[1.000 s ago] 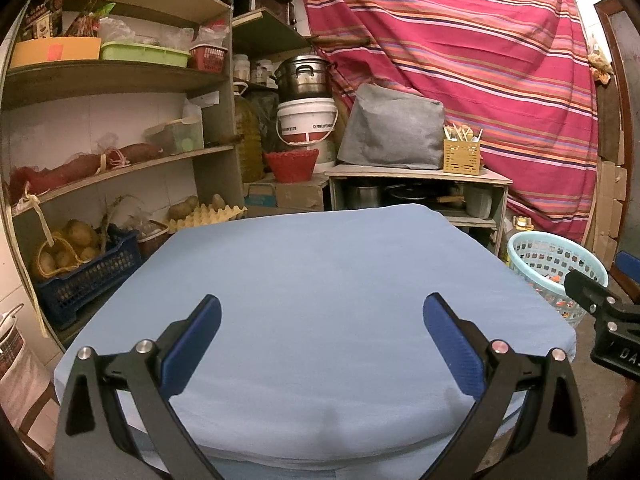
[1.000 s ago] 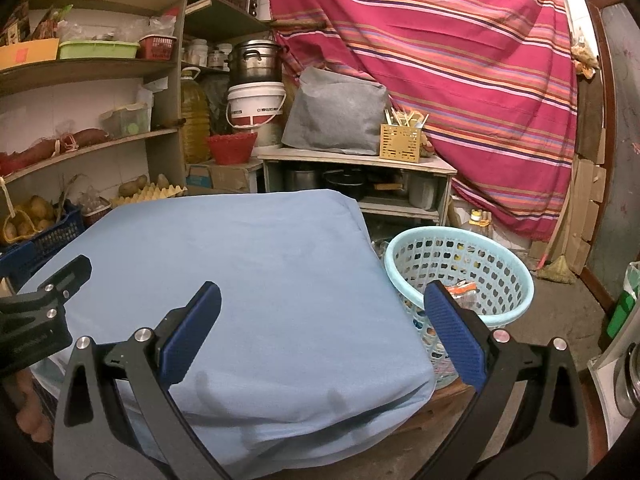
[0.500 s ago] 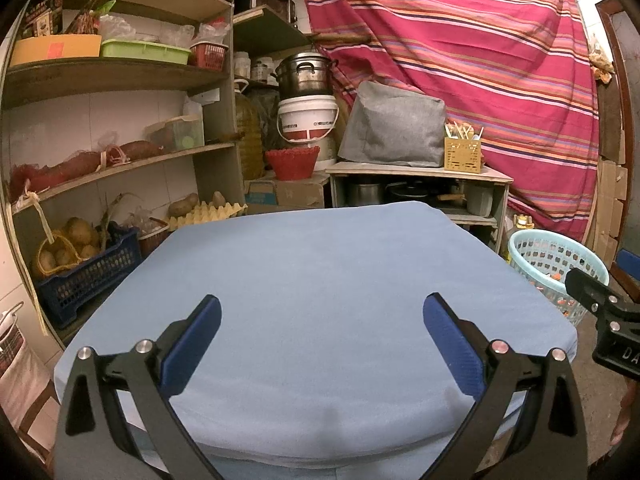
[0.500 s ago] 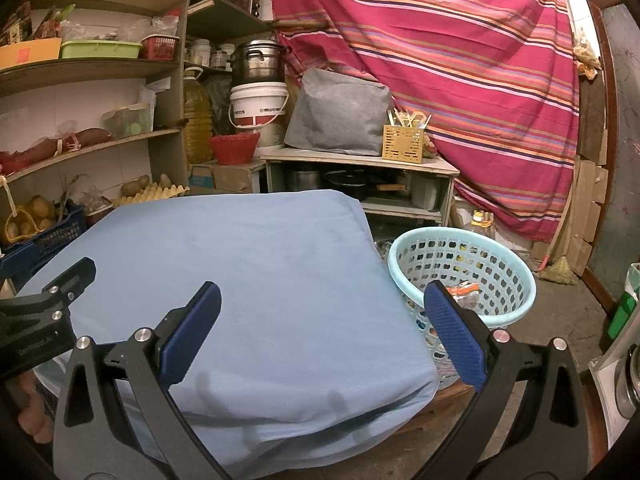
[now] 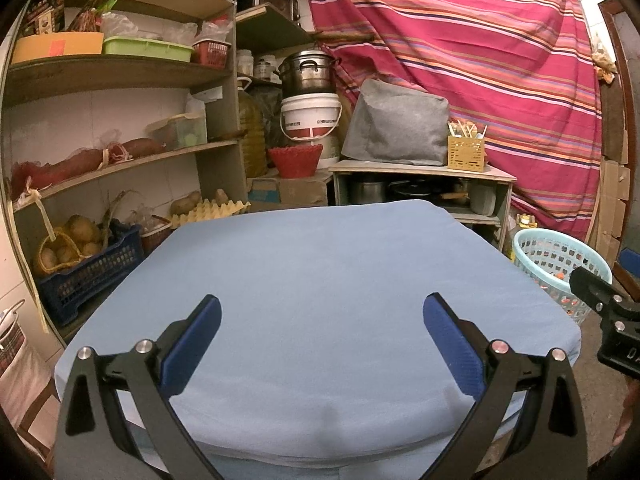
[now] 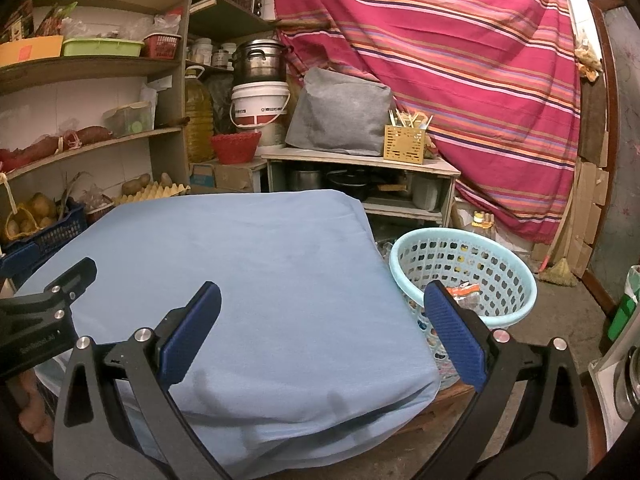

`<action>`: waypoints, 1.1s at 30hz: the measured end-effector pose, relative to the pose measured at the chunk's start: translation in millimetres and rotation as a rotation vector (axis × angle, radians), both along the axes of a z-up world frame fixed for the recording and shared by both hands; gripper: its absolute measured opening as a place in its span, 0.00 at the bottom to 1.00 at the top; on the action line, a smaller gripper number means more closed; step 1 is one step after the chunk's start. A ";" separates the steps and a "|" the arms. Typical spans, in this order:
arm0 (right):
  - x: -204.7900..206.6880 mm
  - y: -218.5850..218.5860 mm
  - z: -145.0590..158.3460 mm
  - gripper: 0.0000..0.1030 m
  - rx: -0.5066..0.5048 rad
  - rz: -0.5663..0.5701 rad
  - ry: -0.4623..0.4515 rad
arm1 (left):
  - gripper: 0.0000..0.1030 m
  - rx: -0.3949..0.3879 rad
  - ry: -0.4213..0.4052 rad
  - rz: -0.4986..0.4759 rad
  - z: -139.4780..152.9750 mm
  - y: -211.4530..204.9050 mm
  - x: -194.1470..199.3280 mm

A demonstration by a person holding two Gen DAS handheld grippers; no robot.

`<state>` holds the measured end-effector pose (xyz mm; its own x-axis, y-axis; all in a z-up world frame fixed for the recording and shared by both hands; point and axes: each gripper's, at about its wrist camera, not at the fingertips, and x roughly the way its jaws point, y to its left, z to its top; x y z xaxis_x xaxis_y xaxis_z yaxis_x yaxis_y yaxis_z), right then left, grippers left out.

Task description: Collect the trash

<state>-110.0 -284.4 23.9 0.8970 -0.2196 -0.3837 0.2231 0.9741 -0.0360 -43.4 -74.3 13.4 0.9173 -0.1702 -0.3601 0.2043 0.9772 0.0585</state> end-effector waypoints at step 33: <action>1.8 3.7 0.7 0.96 -0.002 0.002 0.002 | 0.96 0.000 -0.001 -0.004 1.1 3.8 2.2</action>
